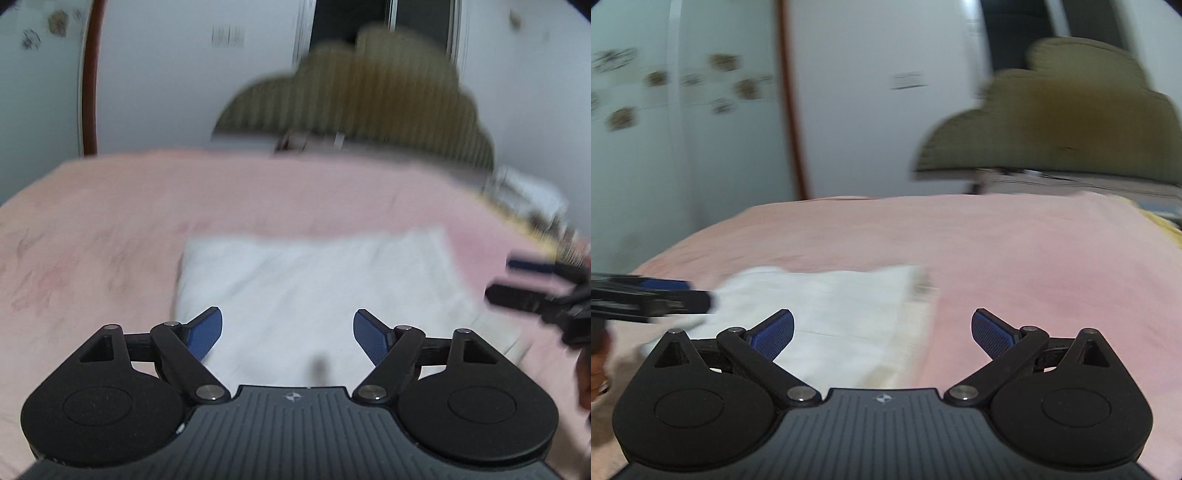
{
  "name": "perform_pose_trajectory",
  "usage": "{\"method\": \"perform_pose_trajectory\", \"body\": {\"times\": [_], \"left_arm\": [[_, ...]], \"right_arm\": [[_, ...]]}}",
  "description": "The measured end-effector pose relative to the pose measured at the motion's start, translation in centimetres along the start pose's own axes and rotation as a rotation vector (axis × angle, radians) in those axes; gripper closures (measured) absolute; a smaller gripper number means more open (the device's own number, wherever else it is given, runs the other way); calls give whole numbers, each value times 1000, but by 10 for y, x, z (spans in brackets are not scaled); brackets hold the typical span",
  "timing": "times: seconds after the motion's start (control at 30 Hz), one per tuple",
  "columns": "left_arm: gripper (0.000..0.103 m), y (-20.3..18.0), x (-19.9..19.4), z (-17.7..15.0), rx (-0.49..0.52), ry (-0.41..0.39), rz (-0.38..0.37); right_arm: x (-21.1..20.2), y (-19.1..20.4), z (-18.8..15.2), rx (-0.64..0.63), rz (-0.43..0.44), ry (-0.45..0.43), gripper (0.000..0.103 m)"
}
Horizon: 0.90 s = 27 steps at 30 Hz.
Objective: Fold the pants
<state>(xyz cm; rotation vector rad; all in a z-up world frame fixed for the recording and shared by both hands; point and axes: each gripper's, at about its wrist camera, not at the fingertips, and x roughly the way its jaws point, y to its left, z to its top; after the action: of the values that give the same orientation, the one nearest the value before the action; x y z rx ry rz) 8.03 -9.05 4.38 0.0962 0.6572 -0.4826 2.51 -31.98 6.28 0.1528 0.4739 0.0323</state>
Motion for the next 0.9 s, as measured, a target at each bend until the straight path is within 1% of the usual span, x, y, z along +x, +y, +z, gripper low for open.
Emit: {"method": "perform_pose_trajectory", "body": {"times": [0.03,0.07,0.1,0.17,0.2,0.23,0.27,0.3,0.33,0.4,0.47,0.5,0.6,0.67,0.7,0.77,0.9], "left_arm": [[23,3,7,-6,16,41,14],[22,3,11,-13,28,52,25],[22,2,9,-19,37,35,33],[21,0,-1,-21,61,-9,41],[20,-1,-5,-20,69,-26,47],[18,-1,-8,-17,65,-49,61],[15,0,-11,-14,50,-70,82],[14,2,-11,-11,29,-84,100],[11,2,-12,-10,13,-92,109],[10,2,-12,-9,1,-98,130],[10,2,-10,-9,11,-92,161],[9,2,-9,-9,17,-89,174],[8,5,-8,-10,27,-91,207],[6,8,-7,-12,21,-93,221],[6,9,-7,-13,17,-91,227],[6,10,-3,-15,9,-75,239],[6,7,2,-18,17,-51,246]], "right_arm": [[11,7,1,-26,20,24,0],[23,13,0,-52,19,62,0],[35,18,-4,-85,-10,108,0],[62,27,-15,-195,-175,213,0],[64,29,-20,-215,-226,212,0],[60,30,-18,-192,-238,199,0],[54,33,-15,-172,-252,175,0],[47,39,-10,-169,-263,125,0],[38,46,-6,-177,-251,79,0],[33,62,0,-194,-186,34,0],[39,74,3,-204,-111,44,0],[45,78,3,-204,-93,62,0],[60,74,-5,-162,-105,128,0],[65,68,-17,-117,-106,169,0],[60,67,-27,-93,-103,171,0],[55,61,-35,-46,-91,152,0],[52,65,-41,-62,-108,131,0]]}}
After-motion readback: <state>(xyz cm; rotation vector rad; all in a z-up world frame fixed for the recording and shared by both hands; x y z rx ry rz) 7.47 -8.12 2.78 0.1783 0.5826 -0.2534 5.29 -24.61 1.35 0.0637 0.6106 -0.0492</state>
